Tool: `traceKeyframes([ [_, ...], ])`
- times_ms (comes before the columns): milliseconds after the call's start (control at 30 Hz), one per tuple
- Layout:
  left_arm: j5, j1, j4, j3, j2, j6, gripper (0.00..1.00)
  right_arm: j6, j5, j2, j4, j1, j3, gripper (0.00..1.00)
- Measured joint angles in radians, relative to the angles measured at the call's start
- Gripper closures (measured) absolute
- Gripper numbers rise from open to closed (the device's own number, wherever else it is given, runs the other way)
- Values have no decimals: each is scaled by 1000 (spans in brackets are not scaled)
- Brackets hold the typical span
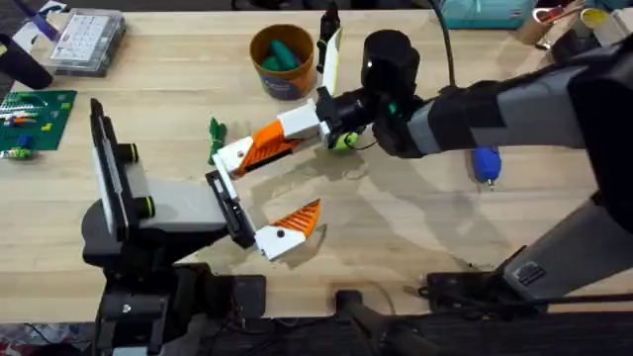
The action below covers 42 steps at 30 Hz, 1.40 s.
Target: Pick up the gripper from the table and insert it into the empty holder that is missing its gripper. Then pick up a screw, insert it into the mounting hole, and use the screwdriver to tighten it. Finally, clean up the table by picking up the vegetable and placing it into the bucket.
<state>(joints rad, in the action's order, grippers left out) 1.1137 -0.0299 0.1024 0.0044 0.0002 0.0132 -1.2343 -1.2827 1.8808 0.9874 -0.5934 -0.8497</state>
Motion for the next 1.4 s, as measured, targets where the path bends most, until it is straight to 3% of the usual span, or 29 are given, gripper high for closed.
traceKeyframes([
  [100,-1,0,0,0,0,0,15,0,0,0,0,0,0,973],
  [133,-1,0,0,0,0,0,15,-3,0,0,-1,0,0,895],
  [167,0,0,0,0,0,0,14,-2,3,0,-1,-1,0,794],
  [333,36,11,6,0,0,-5,14,0,20,3,2,-24,-4,86],
  [367,44,12,7,0,0,-6,14,1,21,3,3,-31,-6,26],
  [800,68,13,11,0,0,-7,14,-3,24,3,3,-31,-8,7],
  [1167,69,13,11,0,0,-7,14,-29,-76,3,8,90,-8,6],
  [1400,69,13,11,0,0,-7,14,-91,-68,3,214,122,61,6],
])
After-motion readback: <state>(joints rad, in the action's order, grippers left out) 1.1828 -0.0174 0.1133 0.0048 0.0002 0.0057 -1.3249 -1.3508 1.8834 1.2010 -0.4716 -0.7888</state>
